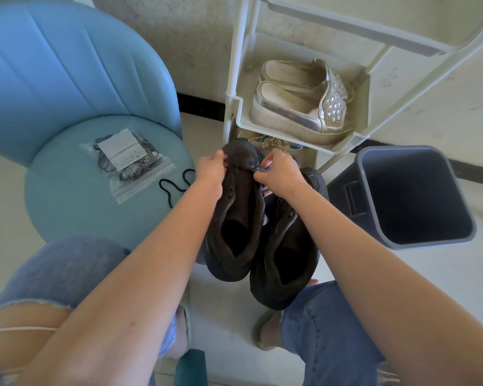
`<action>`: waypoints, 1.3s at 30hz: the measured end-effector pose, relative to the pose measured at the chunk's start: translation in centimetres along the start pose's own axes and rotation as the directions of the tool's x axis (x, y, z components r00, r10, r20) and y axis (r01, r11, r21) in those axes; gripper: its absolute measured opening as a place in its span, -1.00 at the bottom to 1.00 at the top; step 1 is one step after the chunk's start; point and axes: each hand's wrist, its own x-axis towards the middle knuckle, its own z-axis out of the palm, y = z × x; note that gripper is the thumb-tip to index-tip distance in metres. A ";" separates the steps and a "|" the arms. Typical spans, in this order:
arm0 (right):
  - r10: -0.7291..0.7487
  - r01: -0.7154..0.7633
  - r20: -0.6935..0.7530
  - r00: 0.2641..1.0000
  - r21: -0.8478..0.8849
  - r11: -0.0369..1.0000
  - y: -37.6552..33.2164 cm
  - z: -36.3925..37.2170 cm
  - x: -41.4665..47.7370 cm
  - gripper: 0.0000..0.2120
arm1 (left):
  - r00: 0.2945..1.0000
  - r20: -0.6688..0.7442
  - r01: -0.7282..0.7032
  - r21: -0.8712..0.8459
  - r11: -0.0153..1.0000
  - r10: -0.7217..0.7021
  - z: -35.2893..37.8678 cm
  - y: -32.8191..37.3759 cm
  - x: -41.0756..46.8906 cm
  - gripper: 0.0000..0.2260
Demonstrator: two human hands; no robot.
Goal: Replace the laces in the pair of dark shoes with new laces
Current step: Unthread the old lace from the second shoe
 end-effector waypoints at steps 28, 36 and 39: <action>0.035 -0.032 0.078 0.996 -0.034 0.999 -0.3 -0.4 -0.2 -0.89 | 0.972 -0.219 -0.127 -0.154 0.980 0.091 -0.7 0.2 -0.7 -0.79; 0.030 -0.028 0.071 0.997 -0.018 0.999 -0.1 -0.2 -0.2 -0.80 | 0.708 0.439 -0.689 0.601 0.404 0.554 0.3 0.7 -1.7 -0.71; 0.028 -0.027 0.071 0.997 -0.008 1.000 0.0 -0.3 -0.3 -0.86 | 0.731 0.494 -0.651 0.712 0.263 0.470 0.0 0.3 -0.9 -0.74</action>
